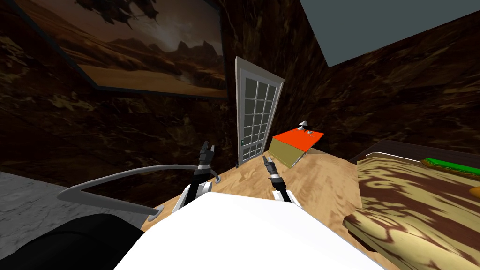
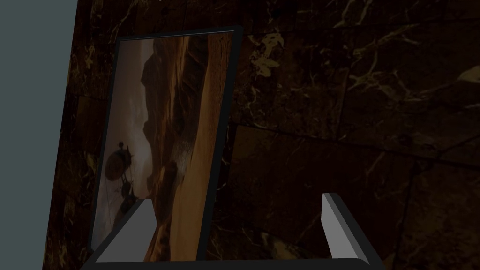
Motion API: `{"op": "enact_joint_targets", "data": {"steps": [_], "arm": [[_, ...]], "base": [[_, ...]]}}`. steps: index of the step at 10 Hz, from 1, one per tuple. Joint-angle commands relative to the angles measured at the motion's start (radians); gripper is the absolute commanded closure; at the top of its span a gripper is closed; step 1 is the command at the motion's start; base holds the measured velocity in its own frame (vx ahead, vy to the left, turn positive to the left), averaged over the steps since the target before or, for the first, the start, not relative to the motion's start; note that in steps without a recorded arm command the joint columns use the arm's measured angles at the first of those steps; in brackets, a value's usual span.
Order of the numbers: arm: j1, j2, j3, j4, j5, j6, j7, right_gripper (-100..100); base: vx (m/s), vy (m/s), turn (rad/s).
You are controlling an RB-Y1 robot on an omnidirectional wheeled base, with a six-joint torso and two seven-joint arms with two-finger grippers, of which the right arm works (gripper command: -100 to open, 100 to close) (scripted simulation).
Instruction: Pull the door open
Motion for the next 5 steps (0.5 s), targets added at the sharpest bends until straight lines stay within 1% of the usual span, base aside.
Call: {"op": "enact_joint_targets", "data": {"steps": [1, 2, 5], "arm": [[-0.012, -0.003, 0.002, 0.029, 0.015, -0.01, 0.019, -100], [-0.023, -0.008, 0.004, 0.066, 0.033, -0.026, 0.04, -100], [-0.04, -0.015, 0.008, 0.122, 0.061, -0.05, 0.072, -100]], "base": [[0.069, 0.031, -0.002], [0.078, 0.034, -0.006], [0.1, 0.028, -0.002]]}}
